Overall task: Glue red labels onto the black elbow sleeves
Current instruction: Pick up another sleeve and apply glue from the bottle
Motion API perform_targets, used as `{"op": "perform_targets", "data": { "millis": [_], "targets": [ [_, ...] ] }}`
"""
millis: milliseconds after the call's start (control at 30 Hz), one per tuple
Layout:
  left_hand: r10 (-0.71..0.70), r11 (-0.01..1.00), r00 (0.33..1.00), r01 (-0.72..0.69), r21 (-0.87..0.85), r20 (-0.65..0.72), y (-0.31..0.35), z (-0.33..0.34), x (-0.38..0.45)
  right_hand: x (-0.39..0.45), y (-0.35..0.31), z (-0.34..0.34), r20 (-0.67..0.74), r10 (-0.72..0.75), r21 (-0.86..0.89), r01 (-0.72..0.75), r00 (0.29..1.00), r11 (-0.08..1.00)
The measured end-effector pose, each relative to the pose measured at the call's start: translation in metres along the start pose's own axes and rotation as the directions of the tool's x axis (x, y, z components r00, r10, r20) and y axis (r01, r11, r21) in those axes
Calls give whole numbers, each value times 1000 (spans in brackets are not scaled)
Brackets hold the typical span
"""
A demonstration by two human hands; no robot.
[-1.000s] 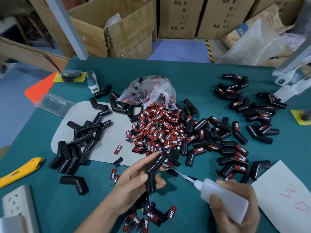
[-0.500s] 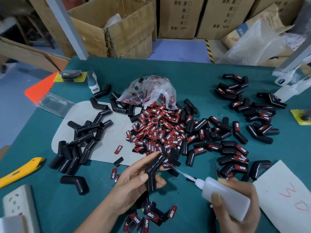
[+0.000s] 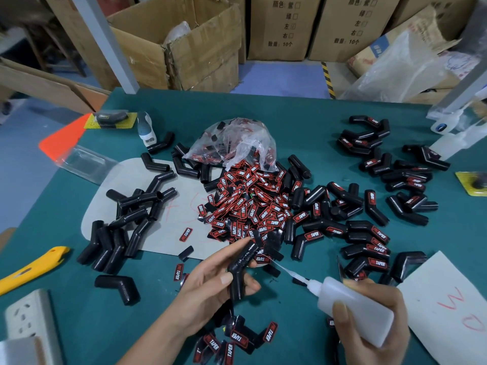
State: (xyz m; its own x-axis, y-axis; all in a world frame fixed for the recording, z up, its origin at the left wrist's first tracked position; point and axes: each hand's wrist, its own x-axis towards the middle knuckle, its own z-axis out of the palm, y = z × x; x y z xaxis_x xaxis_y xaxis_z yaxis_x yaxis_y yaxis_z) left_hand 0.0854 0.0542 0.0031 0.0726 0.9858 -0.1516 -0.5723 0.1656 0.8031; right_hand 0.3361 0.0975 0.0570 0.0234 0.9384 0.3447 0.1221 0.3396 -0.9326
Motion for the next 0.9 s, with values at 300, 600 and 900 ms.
{"op": "perform_targets", "data": {
  "millis": [300, 600, 900],
  "targets": [
    [8, 1000, 1000, -9, 23, 20, -4, -2, -1, -2, 6, -3, 19, 4, -15, -3, 1000, 1000],
    [12, 997, 1000, -13, 76, 13, -1, 1, -1, -1, 7, -2, 57, -6, -4, 6, 998, 1000],
    [8, 995, 1000, -10, 104, 22, -2, -3, -1, 1, 0, 1, 27, -20, -1, 20, 999, 1000]
  ]
}}
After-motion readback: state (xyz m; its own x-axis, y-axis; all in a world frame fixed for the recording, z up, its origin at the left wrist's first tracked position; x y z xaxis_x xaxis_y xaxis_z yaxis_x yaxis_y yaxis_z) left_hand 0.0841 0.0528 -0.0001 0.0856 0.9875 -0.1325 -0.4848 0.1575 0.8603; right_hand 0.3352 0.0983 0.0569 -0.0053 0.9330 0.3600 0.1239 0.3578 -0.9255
